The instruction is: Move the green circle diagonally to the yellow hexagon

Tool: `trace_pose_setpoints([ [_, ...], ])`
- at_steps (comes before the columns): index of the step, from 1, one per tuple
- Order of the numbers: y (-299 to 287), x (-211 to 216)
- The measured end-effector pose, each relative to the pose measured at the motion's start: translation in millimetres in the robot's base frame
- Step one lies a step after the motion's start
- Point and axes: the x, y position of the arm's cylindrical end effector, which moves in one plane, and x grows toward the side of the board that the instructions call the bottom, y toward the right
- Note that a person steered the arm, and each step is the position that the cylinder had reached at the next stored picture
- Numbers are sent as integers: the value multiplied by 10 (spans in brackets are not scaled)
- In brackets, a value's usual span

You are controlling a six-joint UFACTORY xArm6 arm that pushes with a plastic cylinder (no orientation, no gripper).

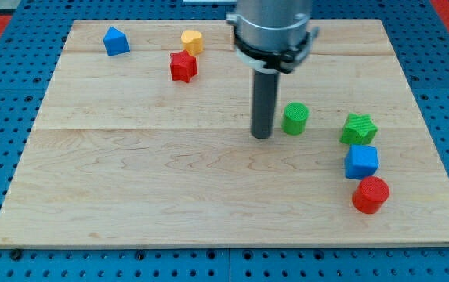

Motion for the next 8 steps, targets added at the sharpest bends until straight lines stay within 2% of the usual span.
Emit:
trace_pose_setpoints([
  [1,271,-342],
  [4,841,-501],
  [6,708,-661],
  [7,-164,-690],
  [8,-1496,-424],
])
